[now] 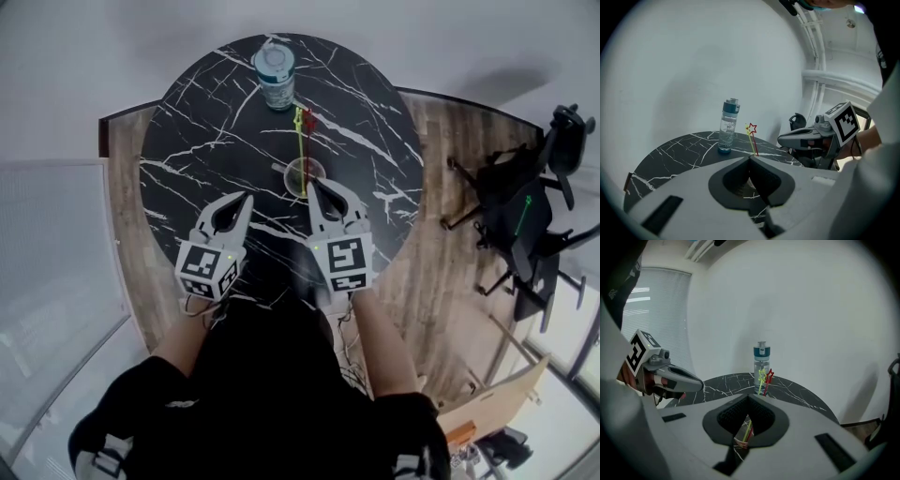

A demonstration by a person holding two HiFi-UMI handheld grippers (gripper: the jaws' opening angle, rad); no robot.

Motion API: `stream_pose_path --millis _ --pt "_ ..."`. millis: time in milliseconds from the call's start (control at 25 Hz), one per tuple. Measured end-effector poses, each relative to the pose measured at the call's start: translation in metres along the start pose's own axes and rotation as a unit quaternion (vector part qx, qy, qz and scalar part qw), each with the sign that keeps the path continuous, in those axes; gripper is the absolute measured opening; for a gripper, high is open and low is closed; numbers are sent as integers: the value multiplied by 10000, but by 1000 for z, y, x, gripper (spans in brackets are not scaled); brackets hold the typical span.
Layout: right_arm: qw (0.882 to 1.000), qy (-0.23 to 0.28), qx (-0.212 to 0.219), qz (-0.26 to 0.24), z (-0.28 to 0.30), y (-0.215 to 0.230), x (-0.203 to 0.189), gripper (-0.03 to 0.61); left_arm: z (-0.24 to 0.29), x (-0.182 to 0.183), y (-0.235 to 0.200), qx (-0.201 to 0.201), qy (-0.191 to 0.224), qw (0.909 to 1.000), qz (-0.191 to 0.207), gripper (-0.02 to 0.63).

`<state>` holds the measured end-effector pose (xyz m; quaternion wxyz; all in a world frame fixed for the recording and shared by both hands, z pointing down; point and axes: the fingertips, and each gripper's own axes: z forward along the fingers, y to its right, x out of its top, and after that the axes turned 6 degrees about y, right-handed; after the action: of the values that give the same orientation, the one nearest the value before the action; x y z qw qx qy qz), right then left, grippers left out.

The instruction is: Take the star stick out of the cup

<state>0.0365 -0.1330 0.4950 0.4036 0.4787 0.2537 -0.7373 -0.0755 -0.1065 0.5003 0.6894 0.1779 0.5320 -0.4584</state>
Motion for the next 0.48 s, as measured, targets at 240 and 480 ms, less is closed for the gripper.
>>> stream_pose_path --millis 240,480 --pt "9997 -219 -83 -27 24 13 -7 -5 13 -9 -17 -25 -154 9999 -53 -2" --pt "9989 -433 -190 46 43 22 -15 -4 28 -12 -29 -49 -233 9997 -48 -2"
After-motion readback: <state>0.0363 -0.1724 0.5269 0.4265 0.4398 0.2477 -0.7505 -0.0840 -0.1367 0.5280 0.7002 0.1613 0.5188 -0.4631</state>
